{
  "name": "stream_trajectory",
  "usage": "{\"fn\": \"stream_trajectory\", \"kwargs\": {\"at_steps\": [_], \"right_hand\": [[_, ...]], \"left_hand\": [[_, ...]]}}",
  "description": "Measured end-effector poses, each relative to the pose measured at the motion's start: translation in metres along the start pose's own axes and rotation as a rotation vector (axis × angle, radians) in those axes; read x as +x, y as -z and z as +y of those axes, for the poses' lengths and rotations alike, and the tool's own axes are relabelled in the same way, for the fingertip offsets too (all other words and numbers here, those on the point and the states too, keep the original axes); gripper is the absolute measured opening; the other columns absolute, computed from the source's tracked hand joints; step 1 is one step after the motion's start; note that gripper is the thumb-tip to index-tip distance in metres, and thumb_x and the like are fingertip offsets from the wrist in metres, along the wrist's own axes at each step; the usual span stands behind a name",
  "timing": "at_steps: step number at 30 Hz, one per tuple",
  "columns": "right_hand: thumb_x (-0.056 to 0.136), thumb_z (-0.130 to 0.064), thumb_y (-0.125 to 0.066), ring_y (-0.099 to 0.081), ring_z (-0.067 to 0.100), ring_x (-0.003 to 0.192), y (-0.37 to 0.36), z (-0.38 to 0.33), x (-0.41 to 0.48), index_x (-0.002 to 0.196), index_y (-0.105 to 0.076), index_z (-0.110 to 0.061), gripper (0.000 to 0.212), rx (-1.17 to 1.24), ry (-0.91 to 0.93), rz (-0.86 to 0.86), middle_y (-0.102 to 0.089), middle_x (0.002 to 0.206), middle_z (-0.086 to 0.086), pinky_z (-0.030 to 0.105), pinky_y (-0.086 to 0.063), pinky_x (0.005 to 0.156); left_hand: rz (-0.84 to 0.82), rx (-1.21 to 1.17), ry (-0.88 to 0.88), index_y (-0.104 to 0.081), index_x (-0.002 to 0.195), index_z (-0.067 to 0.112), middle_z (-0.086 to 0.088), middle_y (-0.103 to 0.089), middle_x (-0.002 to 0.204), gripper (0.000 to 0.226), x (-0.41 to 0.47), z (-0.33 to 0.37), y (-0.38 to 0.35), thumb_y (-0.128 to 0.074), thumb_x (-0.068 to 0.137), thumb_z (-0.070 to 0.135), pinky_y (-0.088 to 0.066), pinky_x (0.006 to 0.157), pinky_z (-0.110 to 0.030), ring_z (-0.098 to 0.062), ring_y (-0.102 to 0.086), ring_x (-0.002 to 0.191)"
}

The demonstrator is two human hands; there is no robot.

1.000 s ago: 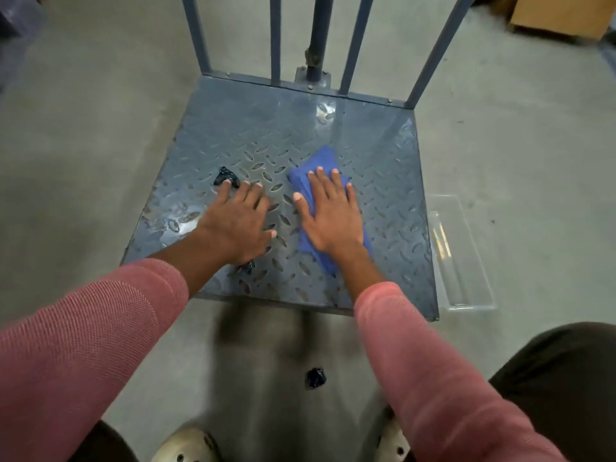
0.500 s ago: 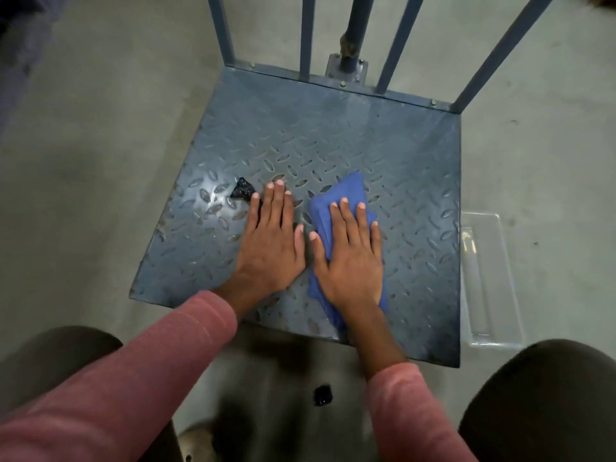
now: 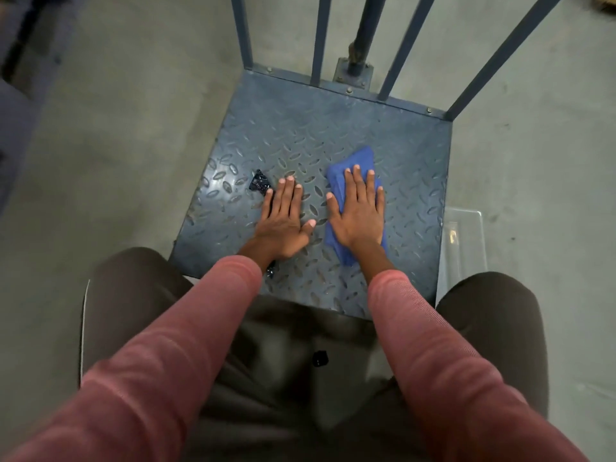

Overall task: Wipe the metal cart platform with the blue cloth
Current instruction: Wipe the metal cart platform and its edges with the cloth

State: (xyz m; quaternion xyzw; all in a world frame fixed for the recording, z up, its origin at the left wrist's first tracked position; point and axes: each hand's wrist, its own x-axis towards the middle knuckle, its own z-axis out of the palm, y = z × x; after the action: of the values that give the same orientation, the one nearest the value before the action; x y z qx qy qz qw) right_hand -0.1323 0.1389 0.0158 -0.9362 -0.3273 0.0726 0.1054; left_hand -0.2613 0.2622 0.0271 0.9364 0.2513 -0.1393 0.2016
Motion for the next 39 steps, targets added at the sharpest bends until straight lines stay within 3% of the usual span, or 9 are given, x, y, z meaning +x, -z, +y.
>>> {"fn": "stream_trajectory", "kwargs": {"at_steps": [4, 10, 18, 22, 28, 32, 34, 37, 39], "right_hand": [[0.104, -0.054, -0.028, 0.001, 0.023, 0.156, 0.001, -0.003, -0.022, 0.160, -0.019, -0.021, 0.066, 0.052, 0.009, -0.001, -0.011, 0.168, -0.002, 0.049, -0.006, 0.126], [0.106, -0.049, -0.033, -0.003, 0.016, 0.156, 0.004, 0.019, -0.038, 0.159, -0.024, -0.026, 0.059, 0.015, 0.275, 0.023, -0.016, 0.167, -0.007, 0.043, -0.011, 0.126], [0.102, -0.049, -0.034, -0.014, 0.026, 0.155, -0.001, 0.002, 0.073, 0.155, -0.037, -0.021, 0.060, 0.128, -0.079, 0.121, -0.030, 0.164, -0.002, 0.050, -0.014, 0.124], [0.103, -0.045, -0.039, -0.016, 0.022, 0.154, -0.005, -0.014, 0.082, 0.153, -0.039, -0.023, 0.054, 0.081, 0.313, 0.066, -0.032, 0.162, -0.003, 0.045, -0.014, 0.125], [0.102, -0.052, -0.032, -0.007, 0.032, 0.155, 0.002, -0.002, 0.117, 0.157, -0.031, -0.021, 0.063, 0.092, -0.375, 0.149, -0.018, 0.167, 0.007, 0.051, -0.006, 0.125], [0.104, -0.054, -0.031, -0.010, 0.026, 0.155, 0.000, -0.018, 0.126, 0.157, -0.030, -0.026, 0.060, -0.018, 0.336, 0.038, -0.022, 0.166, 0.001, 0.047, -0.009, 0.126], [0.104, -0.055, -0.032, -0.011, 0.023, 0.155, 0.005, -0.006, 0.141, 0.156, -0.032, -0.029, 0.058, 0.006, 0.452, 0.018, -0.024, 0.165, -0.002, 0.047, -0.011, 0.126], [0.103, -0.059, -0.022, -0.006, 0.026, 0.156, 0.011, 0.000, 0.161, 0.158, -0.026, -0.027, 0.064, 0.009, 0.035, 0.043, -0.018, 0.167, 0.000, 0.050, -0.008, 0.126], [0.102, -0.060, -0.020, -0.003, 0.028, 0.156, 0.008, -0.017, 0.168, 0.159, -0.021, -0.027, 0.066, -0.040, 0.084, 0.014, -0.014, 0.168, 0.001, 0.050, -0.005, 0.126]], "left_hand": [[0.002, -0.023, -0.001, 0.018, 0.162, 0.010, -0.009, 0.029, 0.169, 0.083, -0.004, 0.002, 0.002, -0.029, 0.108, 0.052, 0.021, 0.126, -0.043, -0.022, 0.030, 0.155], [0.011, -0.018, -0.007, 0.017, 0.163, 0.011, -0.007, 0.027, 0.170, 0.087, -0.001, -0.002, -0.002, -0.027, 0.104, 0.059, 0.020, 0.126, -0.043, -0.021, 0.028, 0.156], [-0.079, -0.035, 0.006, 0.024, 0.161, 0.017, -0.002, 0.037, 0.166, 0.112, 0.009, -0.005, 0.000, -0.046, 0.094, 0.072, 0.021, 0.125, -0.044, -0.019, 0.035, 0.152], [-0.046, -0.033, 0.010, 0.023, 0.161, 0.018, -0.003, 0.035, 0.167, 0.113, 0.006, -0.004, 0.000, -0.049, 0.092, 0.072, 0.019, 0.126, -0.044, -0.019, 0.033, 0.154], [-0.013, -0.009, -0.008, 0.031, 0.156, 0.017, -0.004, 0.040, 0.161, 0.112, 0.004, -0.003, 0.003, -0.040, 0.093, 0.076, 0.029, 0.118, -0.039, -0.022, 0.032, 0.154], [0.019, -0.032, 0.005, 0.034, 0.151, 0.021, -0.005, 0.035, 0.166, 0.110, 0.004, -0.005, 0.000, -0.015, 0.076, 0.084, 0.026, 0.122, -0.041, -0.023, 0.028, 0.156], [-0.001, -0.057, 0.003, 0.034, 0.152, 0.022, -0.004, 0.036, 0.166, 0.119, 0.004, -0.005, 0.001, -0.029, 0.078, 0.089, 0.016, 0.126, -0.048, -0.021, 0.031, 0.155], [-0.083, -0.071, -0.021, 0.035, 0.156, 0.020, -0.002, 0.046, 0.160, 0.158, 0.002, -0.004, 0.008, -0.065, 0.058, 0.094, 0.028, 0.121, -0.045, -0.021, 0.043, 0.149], [-0.093, -0.055, -0.018, 0.035, 0.156, 0.021, -0.002, 0.048, 0.160, 0.171, 0.003, -0.003, 0.010, -0.073, 0.045, 0.093, 0.029, 0.120, -0.044, -0.022, 0.044, 0.148]]}}
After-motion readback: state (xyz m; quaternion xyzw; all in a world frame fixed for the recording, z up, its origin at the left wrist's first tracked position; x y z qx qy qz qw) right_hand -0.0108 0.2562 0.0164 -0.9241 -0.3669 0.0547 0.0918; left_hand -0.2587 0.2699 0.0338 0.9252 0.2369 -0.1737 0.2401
